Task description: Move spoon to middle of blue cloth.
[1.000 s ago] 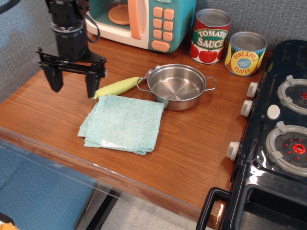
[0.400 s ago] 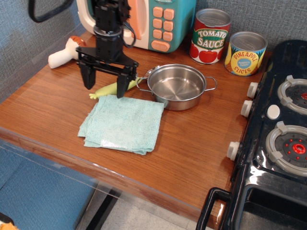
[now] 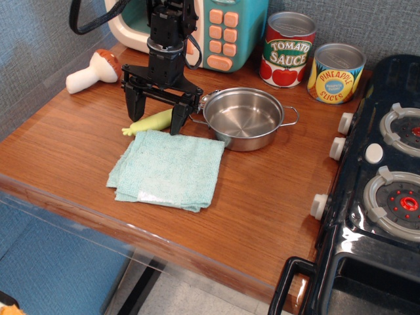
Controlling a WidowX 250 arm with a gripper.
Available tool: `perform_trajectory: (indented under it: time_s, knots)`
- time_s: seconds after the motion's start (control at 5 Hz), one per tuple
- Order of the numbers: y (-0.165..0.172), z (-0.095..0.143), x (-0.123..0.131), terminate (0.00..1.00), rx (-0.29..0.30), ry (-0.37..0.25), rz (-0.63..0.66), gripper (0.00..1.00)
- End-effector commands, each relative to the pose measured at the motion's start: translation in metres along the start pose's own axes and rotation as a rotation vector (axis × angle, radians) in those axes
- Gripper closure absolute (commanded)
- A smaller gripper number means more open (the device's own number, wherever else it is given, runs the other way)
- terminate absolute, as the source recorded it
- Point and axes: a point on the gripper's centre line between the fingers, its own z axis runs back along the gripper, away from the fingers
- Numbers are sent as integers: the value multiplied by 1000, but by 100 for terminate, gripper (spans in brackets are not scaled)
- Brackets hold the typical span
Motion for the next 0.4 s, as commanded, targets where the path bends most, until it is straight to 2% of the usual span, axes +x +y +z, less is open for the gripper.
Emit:
perform_trajectory:
  time_s: [0.0, 0.2]
  knots:
    - [4, 4, 11, 0, -50, -17, 0, 0]
    - [8, 1, 12, 0, -65, -14, 0, 100]
